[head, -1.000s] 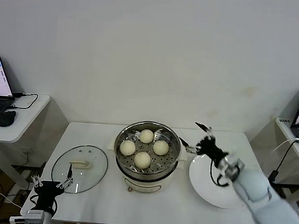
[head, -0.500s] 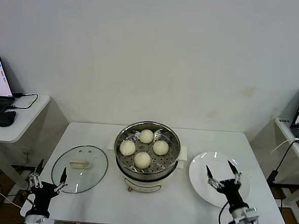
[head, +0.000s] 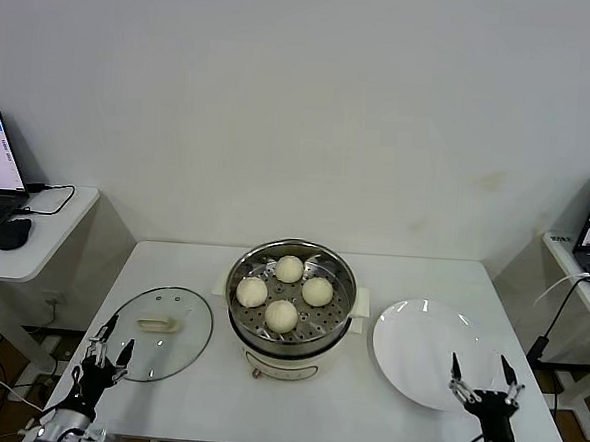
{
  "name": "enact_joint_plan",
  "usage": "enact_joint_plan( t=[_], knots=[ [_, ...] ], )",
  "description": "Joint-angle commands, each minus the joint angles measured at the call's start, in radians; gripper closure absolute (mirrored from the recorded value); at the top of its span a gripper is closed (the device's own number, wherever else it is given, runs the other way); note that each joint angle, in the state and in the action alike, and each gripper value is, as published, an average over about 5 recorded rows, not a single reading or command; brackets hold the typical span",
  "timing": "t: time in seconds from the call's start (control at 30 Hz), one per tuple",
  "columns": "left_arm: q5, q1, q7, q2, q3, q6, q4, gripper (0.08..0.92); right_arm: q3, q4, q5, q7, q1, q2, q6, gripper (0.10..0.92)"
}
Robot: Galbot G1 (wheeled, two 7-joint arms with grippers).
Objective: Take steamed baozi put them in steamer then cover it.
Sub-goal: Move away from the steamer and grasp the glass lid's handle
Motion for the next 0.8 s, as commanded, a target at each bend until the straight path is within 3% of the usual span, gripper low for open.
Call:
enact_joint_plan(
  t=[0.03,0.8],
  knots=[
    [0.165,-0.245,-0.004,0.096,0.092,-0.033,0.263,0.177,0.064,-0.003,-0.016,0.023,-0.035,0.067,0.022,0.203],
    [0.178,-0.373,0.019,0.063,0.168,-0.057,0.364,0.177,0.087,-0.042,-0.034,0.028,-0.018,0.097,0.026,0.203]
  ],
)
